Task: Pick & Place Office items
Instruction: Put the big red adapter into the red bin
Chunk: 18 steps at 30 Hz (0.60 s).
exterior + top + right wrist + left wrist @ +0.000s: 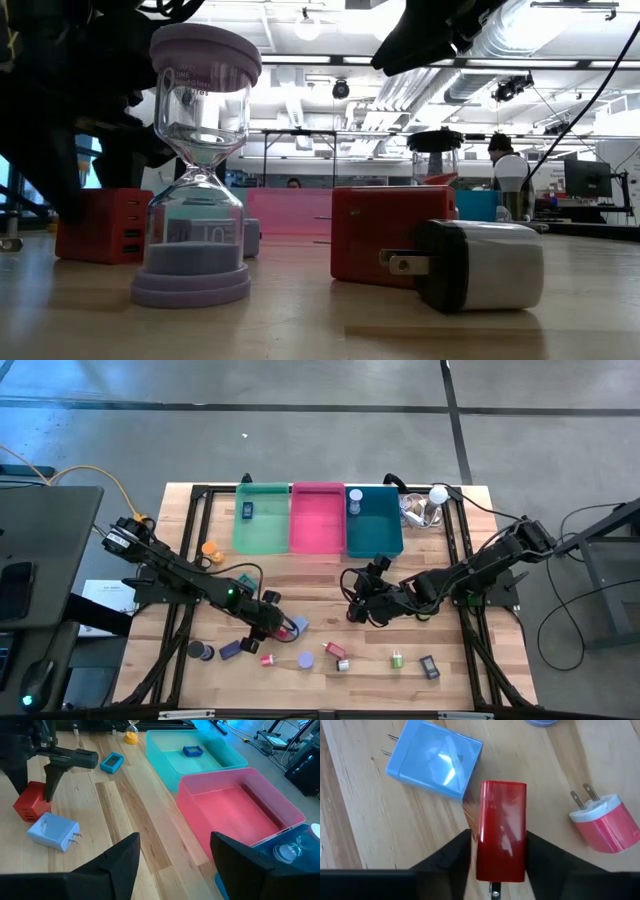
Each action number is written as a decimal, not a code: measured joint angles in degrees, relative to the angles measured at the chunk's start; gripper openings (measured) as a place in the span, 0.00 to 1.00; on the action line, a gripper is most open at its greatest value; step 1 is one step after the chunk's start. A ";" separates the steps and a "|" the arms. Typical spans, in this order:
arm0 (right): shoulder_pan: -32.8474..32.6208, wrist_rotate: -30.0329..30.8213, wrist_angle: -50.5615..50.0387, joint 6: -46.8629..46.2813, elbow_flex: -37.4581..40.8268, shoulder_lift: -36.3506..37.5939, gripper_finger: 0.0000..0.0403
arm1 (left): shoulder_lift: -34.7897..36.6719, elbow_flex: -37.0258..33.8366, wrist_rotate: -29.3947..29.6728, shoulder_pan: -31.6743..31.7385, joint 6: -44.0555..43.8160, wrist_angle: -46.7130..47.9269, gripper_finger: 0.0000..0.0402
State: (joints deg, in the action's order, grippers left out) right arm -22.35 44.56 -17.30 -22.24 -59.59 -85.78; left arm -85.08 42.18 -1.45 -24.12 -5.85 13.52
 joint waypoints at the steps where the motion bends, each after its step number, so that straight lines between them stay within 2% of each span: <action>1: 0.00 0.00 0.00 0.00 0.00 0.02 0.57 | 0.00 0.00 0.02 0.00 0.02 -0.01 0.34; 3: 0.00 0.00 0.00 0.02 0.00 0.01 0.57 | 0.00 0.00 0.02 0.00 -0.03 -0.09 0.28; 10: 0.00 0.00 0.00 0.02 0.00 0.00 0.57 | 0.29 0.38 0.28 0.00 -1.95 1.43 0.28; 14: 0.00 0.00 -0.05 0.17 0.00 0.00 0.57 | 1.12 3.69 2.76 0.00 -2.02 9.51 0.28; 18: 0.00 0.00 0.04 0.68 0.00 0.00 0.57 | 1.38 10.59 6.37 0.01 -1.56 20.24 0.28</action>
State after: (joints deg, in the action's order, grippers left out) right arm -22.35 44.56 -17.26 -21.55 -59.59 -85.78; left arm -83.70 52.76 4.92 -24.11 -7.41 33.76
